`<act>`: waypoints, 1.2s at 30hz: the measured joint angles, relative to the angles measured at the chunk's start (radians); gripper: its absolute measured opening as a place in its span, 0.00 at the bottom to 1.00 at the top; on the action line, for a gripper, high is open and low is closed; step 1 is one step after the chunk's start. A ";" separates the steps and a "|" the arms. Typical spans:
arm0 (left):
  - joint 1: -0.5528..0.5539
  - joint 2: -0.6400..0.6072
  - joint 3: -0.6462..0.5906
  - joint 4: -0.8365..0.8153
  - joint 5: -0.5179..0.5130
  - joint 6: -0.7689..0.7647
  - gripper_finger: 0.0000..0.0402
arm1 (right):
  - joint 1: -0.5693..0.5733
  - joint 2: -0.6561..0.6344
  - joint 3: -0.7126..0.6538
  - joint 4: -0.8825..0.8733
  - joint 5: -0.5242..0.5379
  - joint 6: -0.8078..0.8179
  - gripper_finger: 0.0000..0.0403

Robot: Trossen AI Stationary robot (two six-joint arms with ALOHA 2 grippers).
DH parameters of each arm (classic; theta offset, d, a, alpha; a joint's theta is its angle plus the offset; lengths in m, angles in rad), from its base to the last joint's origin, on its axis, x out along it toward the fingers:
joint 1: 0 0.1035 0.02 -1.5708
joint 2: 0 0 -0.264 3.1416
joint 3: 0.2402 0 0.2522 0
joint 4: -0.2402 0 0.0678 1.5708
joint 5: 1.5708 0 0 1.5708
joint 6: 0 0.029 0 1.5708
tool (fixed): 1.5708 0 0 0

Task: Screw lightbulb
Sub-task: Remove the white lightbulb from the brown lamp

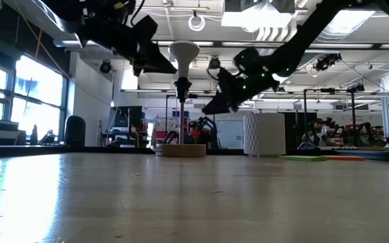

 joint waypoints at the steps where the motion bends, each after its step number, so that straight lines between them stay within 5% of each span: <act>1: -0.015 -0.014 0.000 -0.019 -0.021 0.001 0.00 | 0.016 0.022 0.000 0.014 -0.011 -0.030 0.41; 6: -0.079 -0.089 0.000 -0.126 -0.139 0.001 0.00 | 0.102 0.101 0.000 0.193 -0.004 -0.099 0.54; 10: -0.128 -0.134 0.000 -0.179 -0.230 -0.006 0.00 | 0.139 0.112 0.000 0.309 0.132 -0.082 0.56; 22: -0.219 -0.162 0.000 -0.186 -0.347 -0.018 0.00 | 0.135 0.125 0.000 0.418 0.104 0.012 0.38; 36: -0.223 -0.162 0.000 -0.186 -0.349 -0.019 0.00 | 0.129 0.234 0.074 0.460 0.106 0.076 0.36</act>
